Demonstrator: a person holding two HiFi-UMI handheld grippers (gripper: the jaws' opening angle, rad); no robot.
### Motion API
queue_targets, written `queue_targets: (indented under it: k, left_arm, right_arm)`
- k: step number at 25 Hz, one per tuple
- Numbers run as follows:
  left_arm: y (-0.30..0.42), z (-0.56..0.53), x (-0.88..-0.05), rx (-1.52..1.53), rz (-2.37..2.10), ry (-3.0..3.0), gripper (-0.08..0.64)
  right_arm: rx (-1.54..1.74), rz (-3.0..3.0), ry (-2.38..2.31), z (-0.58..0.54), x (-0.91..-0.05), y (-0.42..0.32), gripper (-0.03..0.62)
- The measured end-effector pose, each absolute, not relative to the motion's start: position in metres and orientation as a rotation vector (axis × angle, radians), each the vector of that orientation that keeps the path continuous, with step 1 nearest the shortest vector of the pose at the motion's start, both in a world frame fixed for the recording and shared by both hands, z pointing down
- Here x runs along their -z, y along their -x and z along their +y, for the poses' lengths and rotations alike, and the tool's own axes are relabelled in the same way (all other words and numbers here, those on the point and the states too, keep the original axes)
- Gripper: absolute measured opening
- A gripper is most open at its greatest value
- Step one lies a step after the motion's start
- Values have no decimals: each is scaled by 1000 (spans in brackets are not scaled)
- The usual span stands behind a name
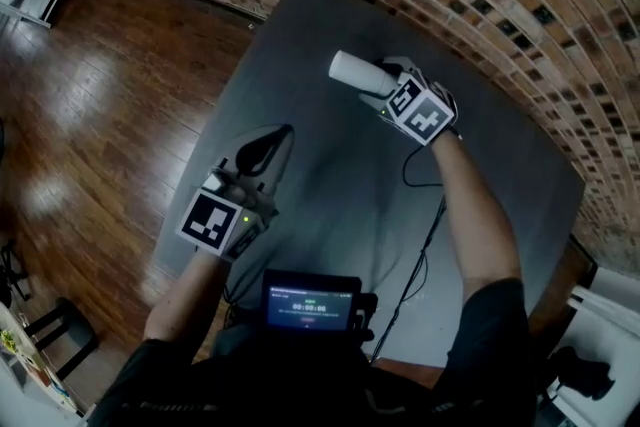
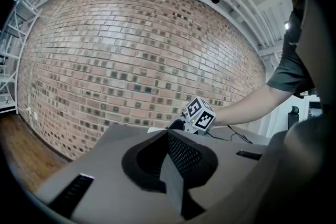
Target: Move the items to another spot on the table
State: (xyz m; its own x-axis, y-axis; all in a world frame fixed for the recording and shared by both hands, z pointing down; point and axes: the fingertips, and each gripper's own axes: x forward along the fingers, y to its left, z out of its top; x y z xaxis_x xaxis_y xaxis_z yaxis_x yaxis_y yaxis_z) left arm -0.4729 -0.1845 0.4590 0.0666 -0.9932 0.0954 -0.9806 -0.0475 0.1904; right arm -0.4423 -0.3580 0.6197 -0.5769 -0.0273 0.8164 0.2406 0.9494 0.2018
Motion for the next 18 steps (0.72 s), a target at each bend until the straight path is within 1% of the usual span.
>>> queue_targets:
  k: [9,13,18]
  left_arm:
    - [434,-152,-406,147,-2024,-2231,3]
    - [410,-134,-373,185,-2052,-2310,3]
    - [362,-111,-345,168,-2005,-2426,3]
  right_arm:
    - [404,-2239,56,-321,-528,414,281]
    - [396,-2272,-26,-300,-486,383,279]
    - [379,-2296,-137,-273,-438,329,279]
